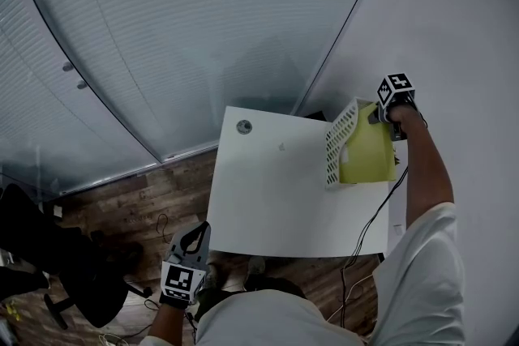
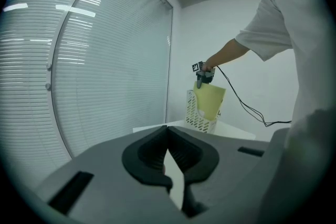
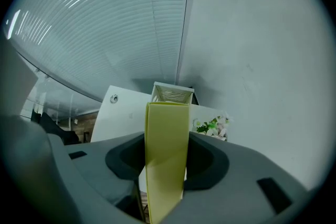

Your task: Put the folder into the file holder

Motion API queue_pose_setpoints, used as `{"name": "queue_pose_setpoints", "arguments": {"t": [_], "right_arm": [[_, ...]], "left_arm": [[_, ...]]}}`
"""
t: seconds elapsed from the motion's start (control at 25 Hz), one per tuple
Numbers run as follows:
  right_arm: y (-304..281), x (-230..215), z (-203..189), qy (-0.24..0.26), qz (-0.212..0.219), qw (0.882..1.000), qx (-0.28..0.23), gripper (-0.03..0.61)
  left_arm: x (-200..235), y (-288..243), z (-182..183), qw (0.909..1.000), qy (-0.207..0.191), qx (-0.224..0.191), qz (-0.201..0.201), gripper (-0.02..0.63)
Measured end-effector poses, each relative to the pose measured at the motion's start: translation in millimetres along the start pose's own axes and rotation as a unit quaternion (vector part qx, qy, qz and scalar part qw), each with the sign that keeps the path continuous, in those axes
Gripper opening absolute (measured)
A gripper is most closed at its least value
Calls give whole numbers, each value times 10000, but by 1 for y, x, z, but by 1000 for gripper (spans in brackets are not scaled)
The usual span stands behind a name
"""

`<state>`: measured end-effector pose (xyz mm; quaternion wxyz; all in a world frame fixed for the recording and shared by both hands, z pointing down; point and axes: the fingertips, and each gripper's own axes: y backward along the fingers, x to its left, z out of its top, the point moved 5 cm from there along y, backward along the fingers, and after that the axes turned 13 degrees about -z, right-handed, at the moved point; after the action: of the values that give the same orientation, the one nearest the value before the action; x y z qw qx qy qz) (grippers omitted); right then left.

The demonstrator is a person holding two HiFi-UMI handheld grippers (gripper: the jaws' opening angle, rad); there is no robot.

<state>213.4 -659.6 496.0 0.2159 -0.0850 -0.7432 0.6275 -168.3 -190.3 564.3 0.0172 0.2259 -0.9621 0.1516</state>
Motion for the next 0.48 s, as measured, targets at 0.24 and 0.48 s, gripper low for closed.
{"name": "queue_pose_setpoints", "arguments": {"t": [0.24, 0.48], "right_arm": [[-17, -3, 4, 59, 86, 9999, 120, 195], [-13, -1, 7, 198, 257, 9994, 126, 222]], "left_arm": [[-2, -5, -5, 9999, 73, 103, 54, 8], [-4, -11, 1, 9999, 37, 114, 2, 9]]}}
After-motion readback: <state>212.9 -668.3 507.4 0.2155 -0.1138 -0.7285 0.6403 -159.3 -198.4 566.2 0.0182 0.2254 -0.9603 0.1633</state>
